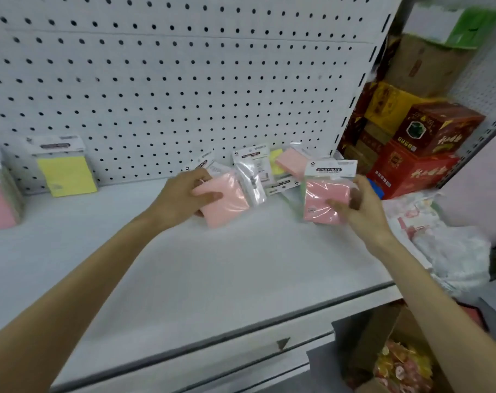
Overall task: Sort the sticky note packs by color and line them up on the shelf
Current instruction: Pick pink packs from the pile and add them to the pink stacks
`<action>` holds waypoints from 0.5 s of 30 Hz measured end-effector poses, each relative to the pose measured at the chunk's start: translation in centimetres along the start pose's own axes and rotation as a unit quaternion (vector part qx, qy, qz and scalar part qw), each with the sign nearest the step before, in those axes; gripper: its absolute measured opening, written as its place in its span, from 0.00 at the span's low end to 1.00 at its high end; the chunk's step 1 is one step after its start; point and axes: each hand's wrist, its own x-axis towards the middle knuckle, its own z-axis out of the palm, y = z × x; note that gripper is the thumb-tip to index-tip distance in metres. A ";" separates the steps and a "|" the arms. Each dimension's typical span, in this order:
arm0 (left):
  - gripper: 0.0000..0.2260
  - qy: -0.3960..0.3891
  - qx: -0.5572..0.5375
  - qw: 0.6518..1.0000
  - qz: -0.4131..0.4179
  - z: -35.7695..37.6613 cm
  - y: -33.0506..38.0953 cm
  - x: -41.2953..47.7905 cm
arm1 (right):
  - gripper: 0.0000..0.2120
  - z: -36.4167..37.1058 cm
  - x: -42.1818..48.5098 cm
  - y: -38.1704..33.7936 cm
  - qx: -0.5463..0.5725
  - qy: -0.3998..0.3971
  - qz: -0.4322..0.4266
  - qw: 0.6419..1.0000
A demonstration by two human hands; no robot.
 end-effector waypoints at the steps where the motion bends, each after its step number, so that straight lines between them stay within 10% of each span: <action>1: 0.06 0.017 -0.055 0.998 -0.018 -1.1 -0.7 -1.3 | 0.23 1.3 -0.4 -0.9 0.012 -0.021 -0.002 1.000; 8: 0.13 0.159 -0.236 0.950 -0.127 -11.3 -9.7 -11.9 | 0.27 17.4 -4.4 -6.1 0.127 -0.158 0.023 0.979; 15: 0.18 0.268 -0.189 0.931 -0.159 -24.9 -18.5 -21.9 | 0.30 37.6 -10.1 -11.0 0.136 -0.244 0.033 0.960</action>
